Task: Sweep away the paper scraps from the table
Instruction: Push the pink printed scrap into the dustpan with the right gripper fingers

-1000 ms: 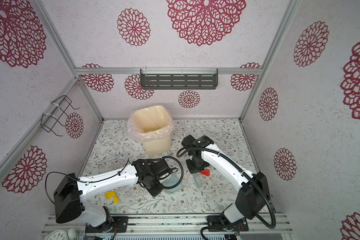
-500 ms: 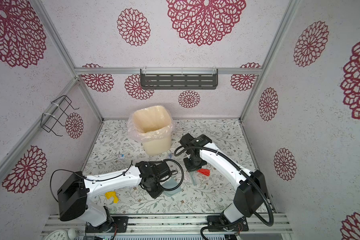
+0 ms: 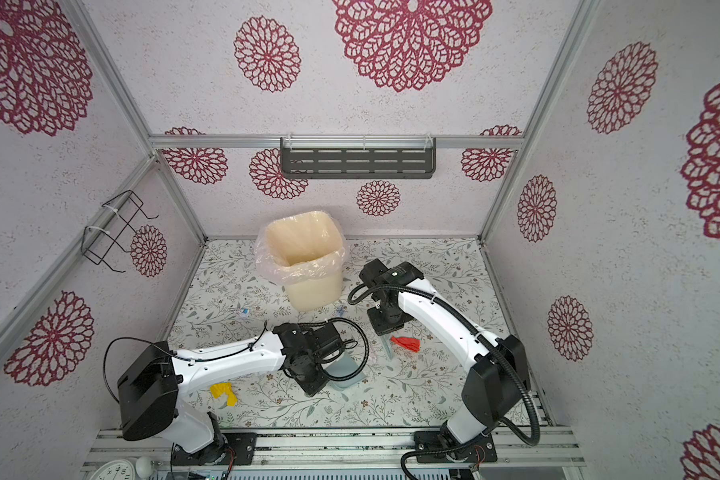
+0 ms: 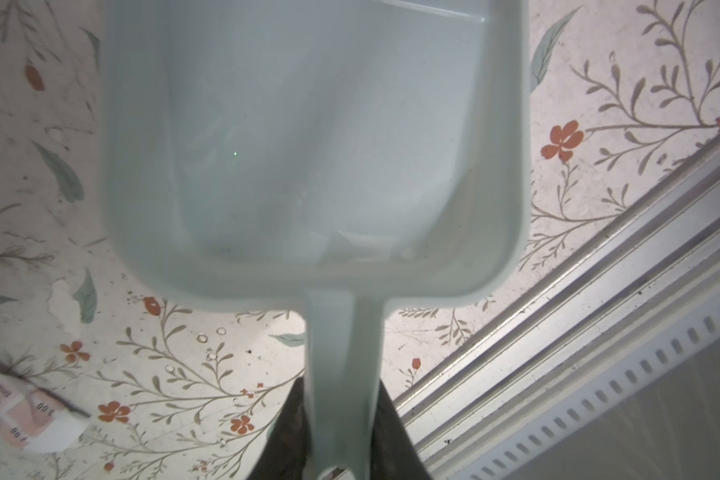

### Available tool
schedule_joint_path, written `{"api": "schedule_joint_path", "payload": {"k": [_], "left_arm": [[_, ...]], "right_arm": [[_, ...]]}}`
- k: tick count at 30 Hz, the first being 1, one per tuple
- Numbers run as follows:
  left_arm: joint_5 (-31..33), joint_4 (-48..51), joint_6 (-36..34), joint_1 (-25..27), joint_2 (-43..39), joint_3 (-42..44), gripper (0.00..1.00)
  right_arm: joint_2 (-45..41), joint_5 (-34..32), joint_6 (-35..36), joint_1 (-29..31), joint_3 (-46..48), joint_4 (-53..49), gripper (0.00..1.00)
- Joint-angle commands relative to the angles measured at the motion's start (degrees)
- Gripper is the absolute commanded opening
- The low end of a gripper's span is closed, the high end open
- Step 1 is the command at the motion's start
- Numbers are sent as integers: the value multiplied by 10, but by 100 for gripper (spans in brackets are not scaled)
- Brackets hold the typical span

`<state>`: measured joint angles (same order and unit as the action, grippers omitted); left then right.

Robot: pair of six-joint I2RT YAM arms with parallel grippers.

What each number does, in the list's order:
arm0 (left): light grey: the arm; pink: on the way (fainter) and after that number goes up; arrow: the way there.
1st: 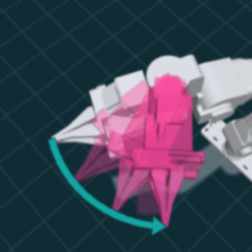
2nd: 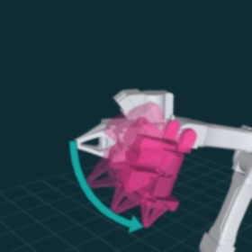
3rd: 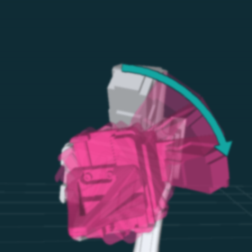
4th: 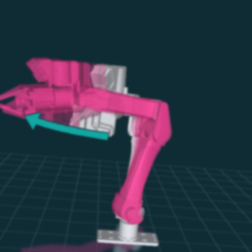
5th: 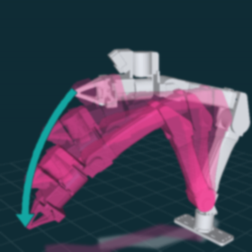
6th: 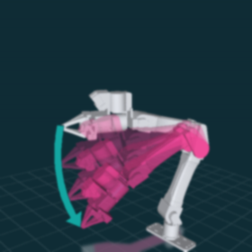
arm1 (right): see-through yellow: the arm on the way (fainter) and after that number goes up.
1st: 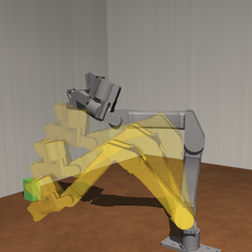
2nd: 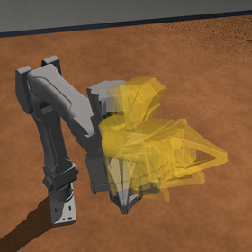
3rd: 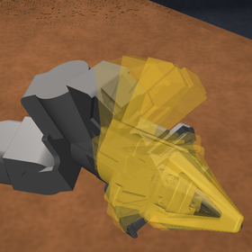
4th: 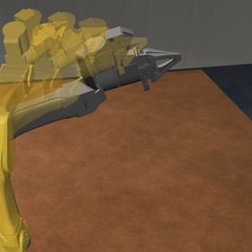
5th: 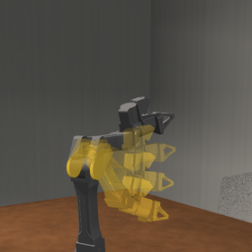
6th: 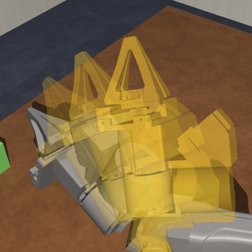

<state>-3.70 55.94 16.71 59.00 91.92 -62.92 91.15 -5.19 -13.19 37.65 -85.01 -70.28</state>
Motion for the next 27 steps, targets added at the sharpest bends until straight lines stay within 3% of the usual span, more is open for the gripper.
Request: {"api": "schedule_joint_path", "payload": {"k": [1, 17, 27], "left_arm": [[11, -19, -13, 1, 9, 1, 0], [-9, -34, -21, -6, 29, 6, 0], [-1, -36, -18, -6, 27, 10, 0]], "right_arm": [[3, -12, 13, -1, -12, -6, 0], [-4, 64, -12, 48, 12, 10, 0], [-23, 161, -46, 94, -54, -24, 0]]}}
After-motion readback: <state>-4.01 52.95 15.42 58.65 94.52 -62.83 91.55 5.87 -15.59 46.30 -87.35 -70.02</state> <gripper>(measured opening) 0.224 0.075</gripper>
